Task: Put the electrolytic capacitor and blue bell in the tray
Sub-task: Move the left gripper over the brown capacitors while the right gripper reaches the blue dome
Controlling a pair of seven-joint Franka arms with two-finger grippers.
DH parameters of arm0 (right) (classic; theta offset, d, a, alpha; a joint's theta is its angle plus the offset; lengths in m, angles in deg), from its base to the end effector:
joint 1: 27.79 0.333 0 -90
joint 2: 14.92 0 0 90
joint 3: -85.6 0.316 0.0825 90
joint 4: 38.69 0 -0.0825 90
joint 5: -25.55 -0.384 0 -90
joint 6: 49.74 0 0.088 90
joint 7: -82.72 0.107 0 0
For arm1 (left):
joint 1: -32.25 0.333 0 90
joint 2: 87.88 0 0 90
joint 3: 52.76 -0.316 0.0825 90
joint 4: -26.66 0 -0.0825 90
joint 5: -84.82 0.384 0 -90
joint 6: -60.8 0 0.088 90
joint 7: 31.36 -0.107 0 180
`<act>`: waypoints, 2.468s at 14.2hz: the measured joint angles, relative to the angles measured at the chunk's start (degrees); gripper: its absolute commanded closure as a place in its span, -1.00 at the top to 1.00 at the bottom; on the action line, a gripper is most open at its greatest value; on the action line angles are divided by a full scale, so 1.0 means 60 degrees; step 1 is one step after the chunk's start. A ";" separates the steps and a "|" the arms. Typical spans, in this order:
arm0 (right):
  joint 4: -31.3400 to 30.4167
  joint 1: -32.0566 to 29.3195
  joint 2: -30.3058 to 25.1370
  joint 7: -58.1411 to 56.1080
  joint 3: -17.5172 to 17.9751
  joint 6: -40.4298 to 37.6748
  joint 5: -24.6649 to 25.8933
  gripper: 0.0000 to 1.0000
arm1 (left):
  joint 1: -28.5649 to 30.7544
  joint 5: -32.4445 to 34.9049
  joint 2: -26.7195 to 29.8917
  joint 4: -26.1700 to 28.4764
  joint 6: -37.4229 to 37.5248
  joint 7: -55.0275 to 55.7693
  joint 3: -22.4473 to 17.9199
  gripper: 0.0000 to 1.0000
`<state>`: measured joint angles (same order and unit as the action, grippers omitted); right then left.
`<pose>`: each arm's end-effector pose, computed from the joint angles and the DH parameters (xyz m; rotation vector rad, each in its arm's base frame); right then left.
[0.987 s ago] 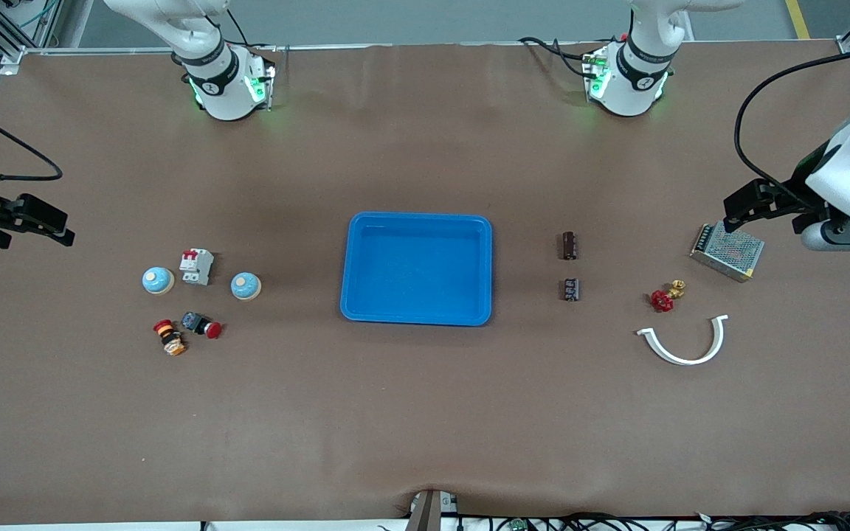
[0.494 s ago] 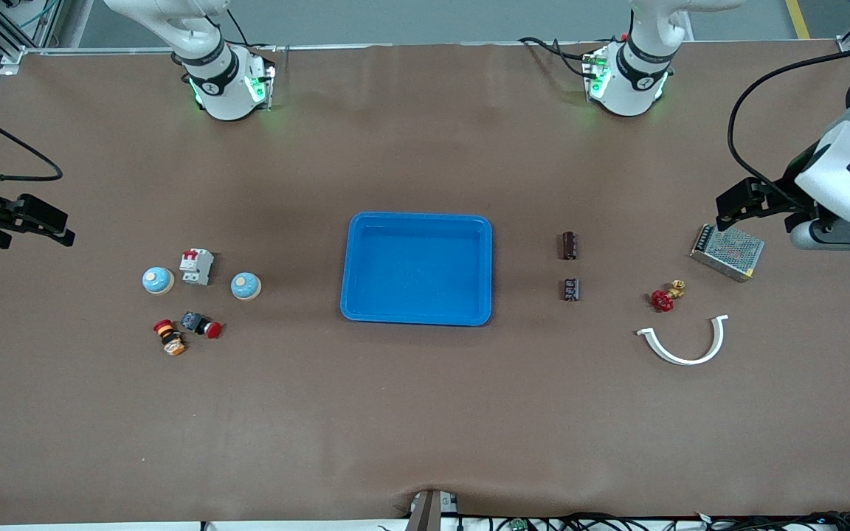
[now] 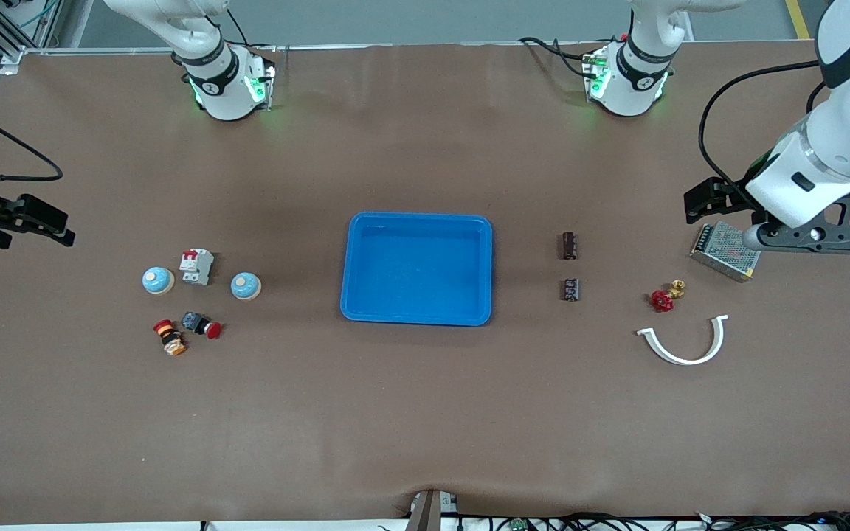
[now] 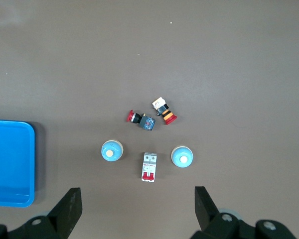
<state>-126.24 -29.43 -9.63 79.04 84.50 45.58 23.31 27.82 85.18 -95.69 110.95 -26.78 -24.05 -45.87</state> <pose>0.5910 -0.0239 0.6004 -3.1060 -0.0213 -0.0704 0.5801 -0.1105 0.5902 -3.1346 0.1090 0.1232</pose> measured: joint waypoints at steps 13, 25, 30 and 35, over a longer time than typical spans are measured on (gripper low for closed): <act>0.0004 -0.0045 0.0002 0.0000 -0.0103 -0.0216 0.0116 1.00 | 0.0019 -0.0134 0.0497 0.2378 -0.1928 0.0083 0.0157 1.00; -0.1865 -0.0765 0.0525 -0.2167 -0.0168 0.1169 0.0287 1.00 | 0.0012 -0.0712 0.0869 0.5436 -0.4514 0.0361 0.0612 1.00; -0.2809 -0.1004 0.0926 -0.3207 -0.0154 0.1709 0.0287 1.00 | 0.0009 -0.1009 0.0883 0.6584 -0.6323 0.1221 0.1216 1.00; -0.3167 -0.1301 0.1721 -0.3980 -0.0178 0.2580 0.0288 1.00 | 0.0005 -0.1012 0.0870 0.7784 -0.7900 0.1588 0.1663 1.00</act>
<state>-145.24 -37.24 0.70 55.16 83.43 61.06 25.04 27.85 79.11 -90.47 157.66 -74.18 -14.52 -35.89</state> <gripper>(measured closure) 0.000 0.000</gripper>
